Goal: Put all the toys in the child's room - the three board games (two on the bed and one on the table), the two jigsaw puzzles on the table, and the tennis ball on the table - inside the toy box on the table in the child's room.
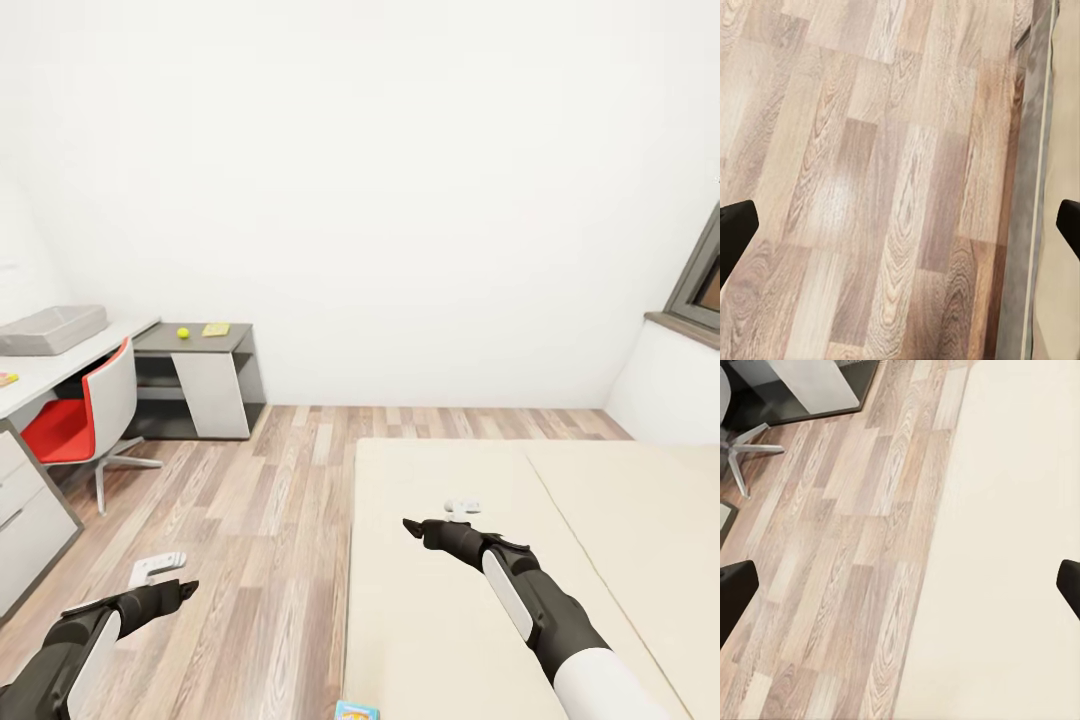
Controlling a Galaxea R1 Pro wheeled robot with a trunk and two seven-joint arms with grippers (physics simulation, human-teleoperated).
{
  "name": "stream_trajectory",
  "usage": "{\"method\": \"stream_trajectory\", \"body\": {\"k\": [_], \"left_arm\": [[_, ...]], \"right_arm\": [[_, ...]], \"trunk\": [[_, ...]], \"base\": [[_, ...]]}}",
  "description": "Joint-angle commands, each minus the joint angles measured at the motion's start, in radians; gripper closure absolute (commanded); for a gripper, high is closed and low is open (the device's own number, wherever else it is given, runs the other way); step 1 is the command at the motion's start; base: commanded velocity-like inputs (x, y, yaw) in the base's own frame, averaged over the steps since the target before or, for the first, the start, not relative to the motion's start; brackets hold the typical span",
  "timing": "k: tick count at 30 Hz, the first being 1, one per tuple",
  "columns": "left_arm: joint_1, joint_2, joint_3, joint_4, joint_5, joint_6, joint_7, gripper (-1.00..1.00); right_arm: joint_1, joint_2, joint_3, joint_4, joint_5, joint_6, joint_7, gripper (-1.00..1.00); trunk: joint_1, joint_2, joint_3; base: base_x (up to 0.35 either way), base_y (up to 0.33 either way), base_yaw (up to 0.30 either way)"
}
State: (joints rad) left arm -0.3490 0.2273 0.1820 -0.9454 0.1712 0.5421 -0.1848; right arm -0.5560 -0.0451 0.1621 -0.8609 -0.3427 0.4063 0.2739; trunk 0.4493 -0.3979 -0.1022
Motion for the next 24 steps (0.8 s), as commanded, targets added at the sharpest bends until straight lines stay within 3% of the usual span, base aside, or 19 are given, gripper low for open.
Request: {"method": "stream_trajectory", "body": {"k": [1,24], "left_arm": [[-0.001,0.000,0.002,-0.001,0.005,0.007,-0.002,-1.00],[-0.001,-0.001,0.002,-0.001,0.005,0.008,-0.002,-1.00]], "right_arm": [[-0.001,-0.001,0.002,-0.001,-0.006,0.005,-0.001,-1.00],[-0.001,-0.002,0.002,-0.003,-0.006,0.005,0.000,-1.00]], "trunk": [[0.001,-0.002,-0.001],[0.001,-0.002,0.034]], "base": [[0.000,0.000,0.000],[0.000,0.000,0.000]]}}
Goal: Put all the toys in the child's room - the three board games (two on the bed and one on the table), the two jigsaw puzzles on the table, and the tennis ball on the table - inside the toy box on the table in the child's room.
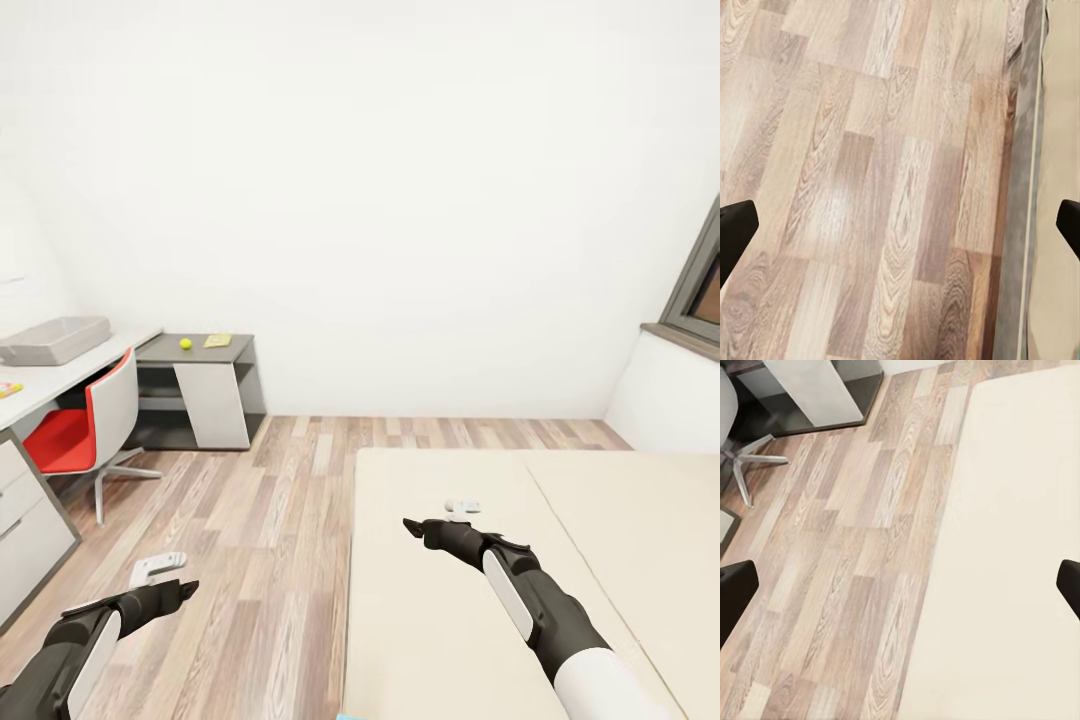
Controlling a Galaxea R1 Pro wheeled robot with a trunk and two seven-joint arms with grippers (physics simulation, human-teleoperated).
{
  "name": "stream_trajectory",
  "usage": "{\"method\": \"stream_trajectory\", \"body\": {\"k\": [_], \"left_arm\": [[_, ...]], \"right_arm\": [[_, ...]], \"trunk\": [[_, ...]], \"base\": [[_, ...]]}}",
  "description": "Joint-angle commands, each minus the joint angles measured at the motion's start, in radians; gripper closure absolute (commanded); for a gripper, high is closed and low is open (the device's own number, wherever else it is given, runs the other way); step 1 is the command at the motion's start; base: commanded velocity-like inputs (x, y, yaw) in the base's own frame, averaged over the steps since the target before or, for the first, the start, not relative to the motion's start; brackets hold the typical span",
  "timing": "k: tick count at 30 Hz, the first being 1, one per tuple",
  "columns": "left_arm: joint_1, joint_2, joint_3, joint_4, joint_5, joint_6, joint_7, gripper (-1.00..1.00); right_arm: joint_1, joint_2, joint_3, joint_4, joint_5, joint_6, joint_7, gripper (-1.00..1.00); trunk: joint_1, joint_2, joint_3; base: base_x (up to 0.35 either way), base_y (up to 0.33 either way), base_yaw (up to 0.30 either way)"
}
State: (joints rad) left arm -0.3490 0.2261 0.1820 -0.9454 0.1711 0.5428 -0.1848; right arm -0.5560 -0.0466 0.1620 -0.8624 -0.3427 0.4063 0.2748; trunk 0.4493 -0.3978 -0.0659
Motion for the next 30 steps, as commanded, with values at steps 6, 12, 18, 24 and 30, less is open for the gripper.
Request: {"method": "stream_trajectory", "body": {"k": [6,12,18,24,30], "left_arm": [[-0.001,0.001,0.002,-0.001,0.005,0.007,-0.003,-1.00],[-0.001,0.001,0.002,-0.001,0.005,0.007,-0.003,-1.00],[-0.001,0.000,0.002,-0.001,0.005,0.007,-0.003,-1.00],[-0.001,0.000,0.002,-0.001,0.005,0.007,-0.003,-1.00],[-0.001,0.001,0.002,-0.001,0.005,0.007,-0.003,-1.00]], "right_arm": [[-0.001,-0.001,0.002,-0.001,-0.006,0.005,-0.001,-1.00],[-0.001,-0.001,0.001,-0.001,-0.006,0.005,-0.001,-1.00],[-0.001,-0.001,0.002,-0.001,-0.006,0.005,-0.002,-1.00],[-0.001,-0.001,0.001,-0.001,-0.006,0.005,-0.001,-1.00],[-0.001,-0.001,-0.005,-0.001,-0.006,0.005,-0.001,-1.00]], "trunk": [[0.001,-0.002,0.006],[0.001,-0.002,0.015],[0.001,-0.002,0.023],[0.001,-0.002,0.031],[0.001,-0.002,0.035]], "base": [[0.000,0.000,0.000],[0.000,0.000,0.000],[0.000,0.000,0.000],[0.000,0.000,0.000],[0.000,0.000,0.000]]}}
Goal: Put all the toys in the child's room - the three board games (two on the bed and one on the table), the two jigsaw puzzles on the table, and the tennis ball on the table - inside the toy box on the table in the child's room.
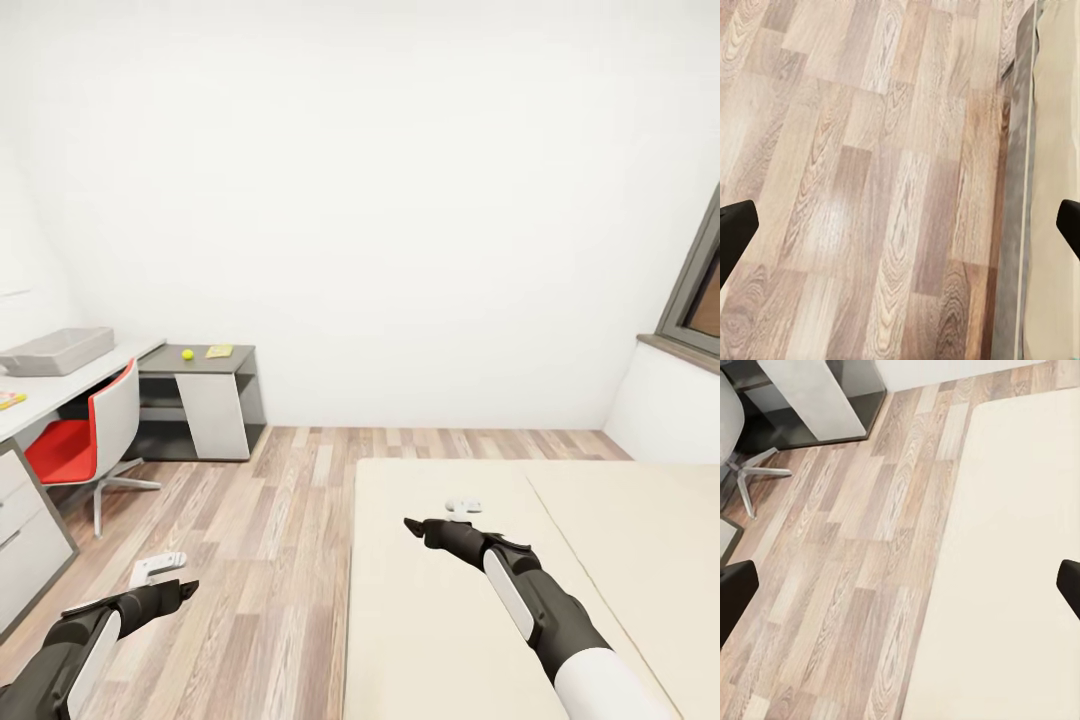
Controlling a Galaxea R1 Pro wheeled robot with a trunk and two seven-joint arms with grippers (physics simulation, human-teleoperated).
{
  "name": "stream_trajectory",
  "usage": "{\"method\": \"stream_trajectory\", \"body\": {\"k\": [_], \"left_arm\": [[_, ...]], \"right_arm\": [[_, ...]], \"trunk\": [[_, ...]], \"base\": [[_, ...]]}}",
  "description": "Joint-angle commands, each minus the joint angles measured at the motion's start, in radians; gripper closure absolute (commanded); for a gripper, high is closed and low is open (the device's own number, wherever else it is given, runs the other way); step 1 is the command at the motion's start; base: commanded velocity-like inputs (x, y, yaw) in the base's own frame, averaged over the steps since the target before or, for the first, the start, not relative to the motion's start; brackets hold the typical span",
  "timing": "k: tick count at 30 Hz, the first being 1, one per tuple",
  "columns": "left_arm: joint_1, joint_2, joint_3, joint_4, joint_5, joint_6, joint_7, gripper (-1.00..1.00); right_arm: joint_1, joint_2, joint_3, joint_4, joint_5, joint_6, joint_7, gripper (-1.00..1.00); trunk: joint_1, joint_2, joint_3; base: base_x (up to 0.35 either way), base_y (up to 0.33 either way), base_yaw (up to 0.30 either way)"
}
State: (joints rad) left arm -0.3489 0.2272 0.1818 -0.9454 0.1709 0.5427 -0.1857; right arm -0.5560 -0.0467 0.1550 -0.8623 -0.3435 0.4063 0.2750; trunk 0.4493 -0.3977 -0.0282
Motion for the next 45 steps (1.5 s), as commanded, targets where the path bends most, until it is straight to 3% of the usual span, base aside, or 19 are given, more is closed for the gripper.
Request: {"method": "stream_trajectory", "body": {"k": [1,45], "left_arm": [[-0.001,0.000,0.002,-0.001,0.005,0.007,-0.002,-1.00],[-0.001,0.000,0.002,-0.001,0.005,0.007,-0.003,-1.00]], "right_arm": [[-0.001,-0.001,0.001,-0.001,-0.006,0.005,-0.001,-1.00],[-0.001,-0.001,-0.005,-0.007,-0.012,-0.008,0.001,-1.00]], "trunk": [[0.001,-0.002,-0.002],[0.001,-0.002,0.007]], "base": [[0.000,0.000,0.000],[0.000,0.000,0.000]]}}
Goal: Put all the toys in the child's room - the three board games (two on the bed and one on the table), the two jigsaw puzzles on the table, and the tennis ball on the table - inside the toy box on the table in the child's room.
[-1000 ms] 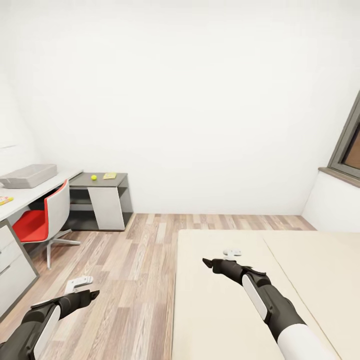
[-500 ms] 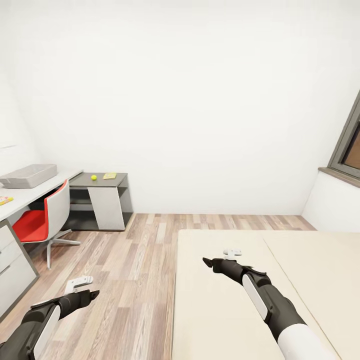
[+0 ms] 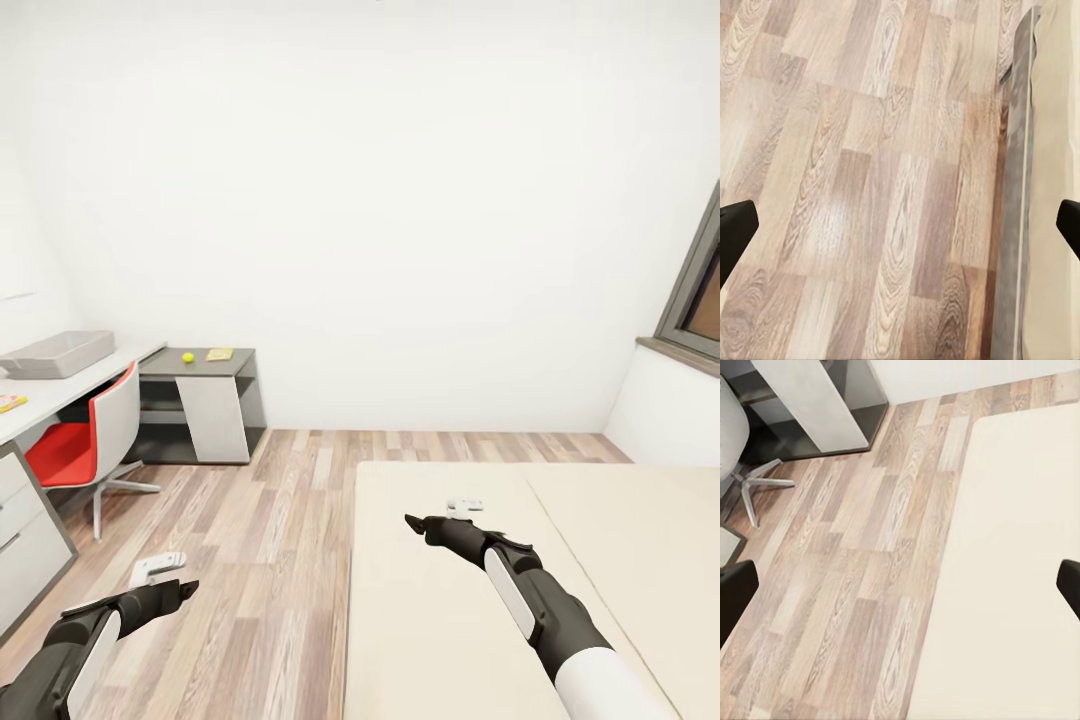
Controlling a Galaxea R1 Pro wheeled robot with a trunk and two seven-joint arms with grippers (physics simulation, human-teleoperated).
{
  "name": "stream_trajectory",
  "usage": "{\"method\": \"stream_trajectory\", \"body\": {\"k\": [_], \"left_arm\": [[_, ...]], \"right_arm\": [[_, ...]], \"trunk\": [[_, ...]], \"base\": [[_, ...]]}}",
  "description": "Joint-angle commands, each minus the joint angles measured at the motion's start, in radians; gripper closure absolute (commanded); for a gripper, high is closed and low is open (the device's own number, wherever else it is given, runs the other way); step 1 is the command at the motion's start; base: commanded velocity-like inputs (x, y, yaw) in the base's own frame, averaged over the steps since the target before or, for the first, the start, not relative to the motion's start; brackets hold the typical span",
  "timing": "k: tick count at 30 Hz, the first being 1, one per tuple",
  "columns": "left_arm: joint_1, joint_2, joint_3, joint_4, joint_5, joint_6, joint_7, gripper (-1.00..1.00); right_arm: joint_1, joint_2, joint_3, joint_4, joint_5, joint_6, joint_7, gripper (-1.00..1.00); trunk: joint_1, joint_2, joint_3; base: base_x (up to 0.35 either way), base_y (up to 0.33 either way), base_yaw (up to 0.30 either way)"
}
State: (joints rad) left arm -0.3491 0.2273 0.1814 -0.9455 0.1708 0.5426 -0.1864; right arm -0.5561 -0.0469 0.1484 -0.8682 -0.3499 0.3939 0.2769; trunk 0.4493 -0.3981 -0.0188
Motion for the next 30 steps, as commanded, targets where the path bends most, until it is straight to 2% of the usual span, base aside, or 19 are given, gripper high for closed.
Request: {"method": "stream_trajectory", "body": {"k": [1,17,30], "left_arm": [[-0.001,0.000,0.002,-0.001,0.005,0.007,-0.002,-1.00],[-0.001,0.000,0.002,-0.001,0.005,0.007,-0.002,-1.00],[-0.001,0.000,0.002,-0.001,0.006,0.007,-0.002,-1.00]], "right_arm": [[-0.001,-0.001,0.002,-0.001,-0.006,0.005,-0.001,-1.00],[-0.001,-0.001,0.002,-0.002,-0.003,0.004,-0.002,-1.00],[-0.001,-0.001,0.002,-0.002,-0.004,0.004,-0.002,-1.00]], "trunk": [[0.001,-0.002,0.000],[0.001,-0.002,0.024],[0.001,-0.002,0.029]], "base": [[0.000,0.000,0.000],[0.000,0.000,0.000],[0.000,0.000,0.000]]}}
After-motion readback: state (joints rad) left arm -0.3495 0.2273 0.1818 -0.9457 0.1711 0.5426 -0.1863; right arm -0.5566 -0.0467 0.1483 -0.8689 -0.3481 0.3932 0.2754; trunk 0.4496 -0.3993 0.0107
